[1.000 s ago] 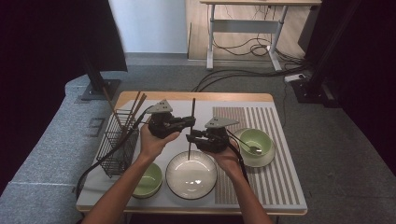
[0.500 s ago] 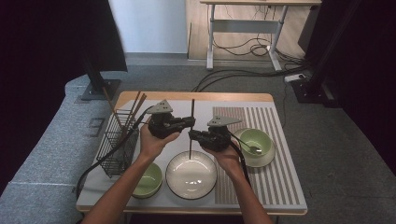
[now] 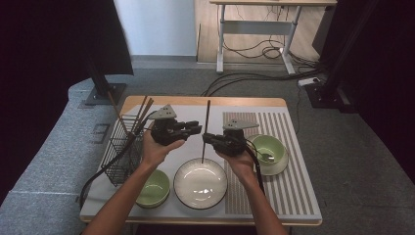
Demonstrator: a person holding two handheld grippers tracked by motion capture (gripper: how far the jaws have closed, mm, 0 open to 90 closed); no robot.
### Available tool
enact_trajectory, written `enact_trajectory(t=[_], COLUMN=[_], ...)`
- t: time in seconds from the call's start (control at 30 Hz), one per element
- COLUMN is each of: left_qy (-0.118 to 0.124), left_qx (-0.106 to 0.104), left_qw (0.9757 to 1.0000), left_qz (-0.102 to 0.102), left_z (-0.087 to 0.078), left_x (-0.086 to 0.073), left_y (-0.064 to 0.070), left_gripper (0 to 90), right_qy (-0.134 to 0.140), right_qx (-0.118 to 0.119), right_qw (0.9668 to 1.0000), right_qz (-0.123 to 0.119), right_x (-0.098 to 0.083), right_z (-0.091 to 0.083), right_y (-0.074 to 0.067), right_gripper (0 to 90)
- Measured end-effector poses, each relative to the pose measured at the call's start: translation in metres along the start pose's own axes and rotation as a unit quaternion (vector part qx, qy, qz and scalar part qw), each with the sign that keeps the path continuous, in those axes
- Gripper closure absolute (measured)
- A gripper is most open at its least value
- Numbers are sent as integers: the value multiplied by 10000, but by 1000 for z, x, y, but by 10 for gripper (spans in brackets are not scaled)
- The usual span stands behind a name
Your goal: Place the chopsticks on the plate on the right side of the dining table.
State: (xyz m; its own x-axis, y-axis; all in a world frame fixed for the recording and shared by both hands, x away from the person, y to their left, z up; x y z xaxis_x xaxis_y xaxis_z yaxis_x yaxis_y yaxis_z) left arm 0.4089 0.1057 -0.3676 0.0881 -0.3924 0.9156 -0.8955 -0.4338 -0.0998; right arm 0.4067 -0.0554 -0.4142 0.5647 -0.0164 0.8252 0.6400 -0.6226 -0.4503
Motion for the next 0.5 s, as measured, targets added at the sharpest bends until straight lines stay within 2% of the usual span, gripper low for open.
enact_trajectory(t=[0.17,0.5], left_qy=[-9,-327], left_qx=[22,-138], left_qw=[10000,9994], left_qz=[-30,28], left_z=[-5,-6], left_x=[-5,-25], left_y=[-3,0], left_gripper=[667,626], right_qy=[62,115], right_qx=[-83,-176], right_qw=[9999,9998], right_qz=[0,-36], right_x=[4,15], right_z=[-5,-12], right_y=[3,3], right_gripper=[851,853])
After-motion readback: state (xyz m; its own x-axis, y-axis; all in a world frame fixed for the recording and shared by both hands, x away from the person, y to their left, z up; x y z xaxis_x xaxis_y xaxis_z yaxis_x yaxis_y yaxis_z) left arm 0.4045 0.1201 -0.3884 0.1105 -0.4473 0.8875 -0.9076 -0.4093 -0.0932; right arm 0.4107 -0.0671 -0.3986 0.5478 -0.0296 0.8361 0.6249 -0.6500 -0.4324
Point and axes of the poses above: each handheld gripper's, and its own axes: z roughly forward along the jaws, x roughly out of its top, y roughly to its right, the point moved 5 cm from there along z, roughly forward along the jaws, and after that the axes turned 15 degrees about z, right-handed, at the moved point
